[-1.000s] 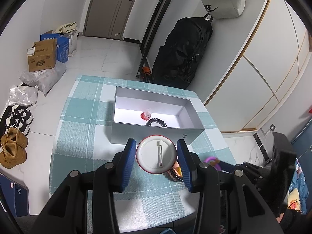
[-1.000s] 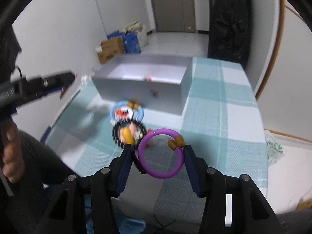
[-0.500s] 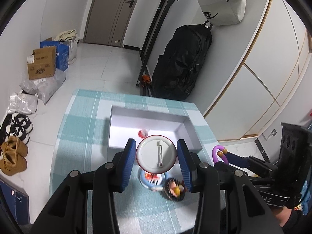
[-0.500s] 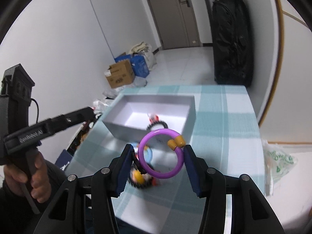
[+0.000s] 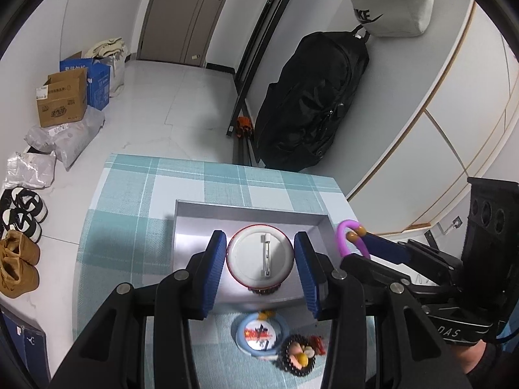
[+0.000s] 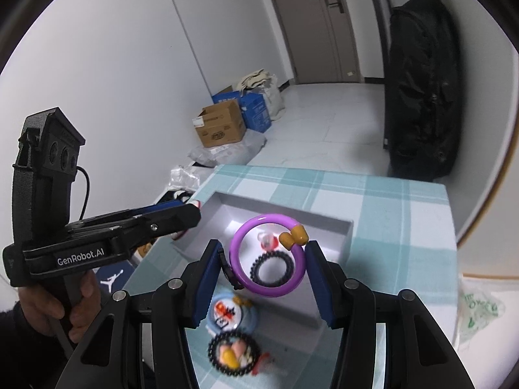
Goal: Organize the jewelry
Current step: 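Carry the badge and purple ring into the white box and open both grippers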
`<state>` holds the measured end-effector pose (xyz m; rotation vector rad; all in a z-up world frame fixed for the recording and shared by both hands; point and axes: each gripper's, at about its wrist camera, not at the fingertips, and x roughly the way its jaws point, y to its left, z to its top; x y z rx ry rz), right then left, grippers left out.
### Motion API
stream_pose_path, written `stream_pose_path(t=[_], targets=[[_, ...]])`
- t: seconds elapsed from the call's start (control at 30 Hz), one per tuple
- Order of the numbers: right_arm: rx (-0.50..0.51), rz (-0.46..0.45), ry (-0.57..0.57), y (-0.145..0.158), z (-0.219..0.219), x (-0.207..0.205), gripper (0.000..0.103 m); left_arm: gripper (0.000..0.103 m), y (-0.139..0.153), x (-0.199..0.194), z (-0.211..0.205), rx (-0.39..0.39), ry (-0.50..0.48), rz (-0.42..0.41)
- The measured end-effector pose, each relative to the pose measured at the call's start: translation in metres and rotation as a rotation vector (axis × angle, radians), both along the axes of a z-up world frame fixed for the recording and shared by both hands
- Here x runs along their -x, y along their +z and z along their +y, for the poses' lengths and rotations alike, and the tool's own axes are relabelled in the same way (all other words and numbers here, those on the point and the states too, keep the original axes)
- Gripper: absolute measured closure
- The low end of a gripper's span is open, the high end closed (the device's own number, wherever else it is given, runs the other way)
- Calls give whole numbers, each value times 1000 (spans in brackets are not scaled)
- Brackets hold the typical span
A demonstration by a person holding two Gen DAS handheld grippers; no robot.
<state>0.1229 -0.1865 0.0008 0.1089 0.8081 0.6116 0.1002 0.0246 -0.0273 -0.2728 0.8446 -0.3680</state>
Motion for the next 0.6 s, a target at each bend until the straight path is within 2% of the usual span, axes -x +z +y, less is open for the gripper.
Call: stream_pose_path(t=[0.2,0.6], targets=[[-20,27,38,-11,7,-24,52,66,-9,-15,-2,8,-6,43],[-30,107,59,-37,4,-45,52,66,-30,-35,-5,7,-13,127]])
